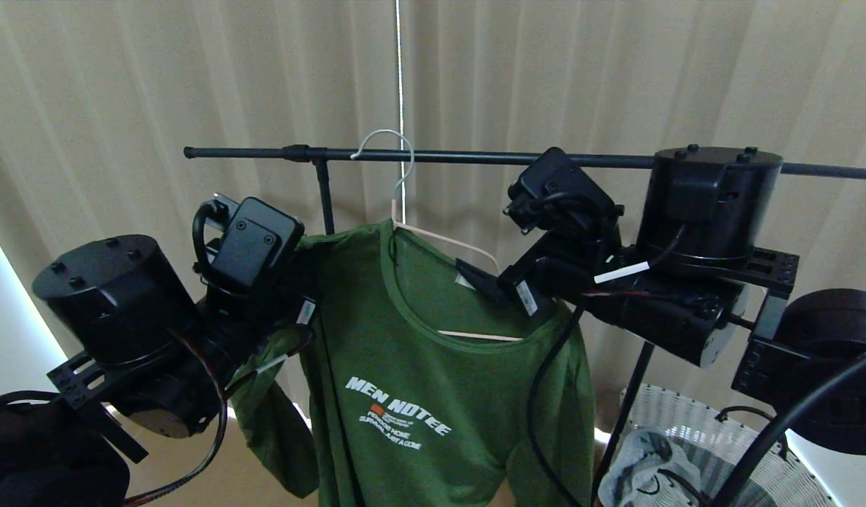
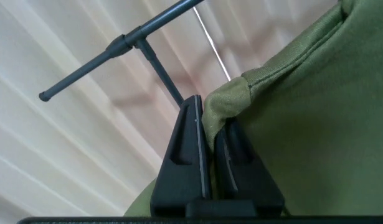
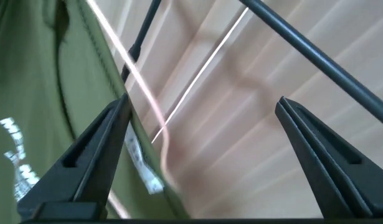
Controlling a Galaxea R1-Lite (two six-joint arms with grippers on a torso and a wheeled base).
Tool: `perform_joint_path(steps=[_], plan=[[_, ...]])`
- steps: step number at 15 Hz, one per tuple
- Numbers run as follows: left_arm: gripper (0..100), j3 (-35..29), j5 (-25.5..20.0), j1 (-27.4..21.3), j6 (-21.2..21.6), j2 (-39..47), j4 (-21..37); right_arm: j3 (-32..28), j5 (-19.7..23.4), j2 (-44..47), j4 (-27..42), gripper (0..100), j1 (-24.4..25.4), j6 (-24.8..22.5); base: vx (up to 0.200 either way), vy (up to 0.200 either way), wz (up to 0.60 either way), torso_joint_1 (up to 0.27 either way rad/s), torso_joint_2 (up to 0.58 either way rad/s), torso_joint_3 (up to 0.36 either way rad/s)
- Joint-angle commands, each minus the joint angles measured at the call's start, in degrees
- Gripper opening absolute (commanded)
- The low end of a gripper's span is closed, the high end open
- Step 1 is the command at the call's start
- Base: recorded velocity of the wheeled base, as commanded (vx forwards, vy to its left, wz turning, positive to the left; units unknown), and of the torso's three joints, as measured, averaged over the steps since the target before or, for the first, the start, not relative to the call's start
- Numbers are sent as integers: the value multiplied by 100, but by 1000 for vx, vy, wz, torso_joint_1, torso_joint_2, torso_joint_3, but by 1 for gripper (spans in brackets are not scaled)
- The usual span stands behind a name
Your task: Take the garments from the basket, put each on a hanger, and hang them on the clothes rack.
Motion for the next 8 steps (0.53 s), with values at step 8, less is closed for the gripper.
perform_joint_path(steps=[8], plan=[[0, 32, -26, -83, 11, -84, -125, 7, -28, 147, -5, 100, -62, -4, 0, 0, 0, 0, 0, 0]])
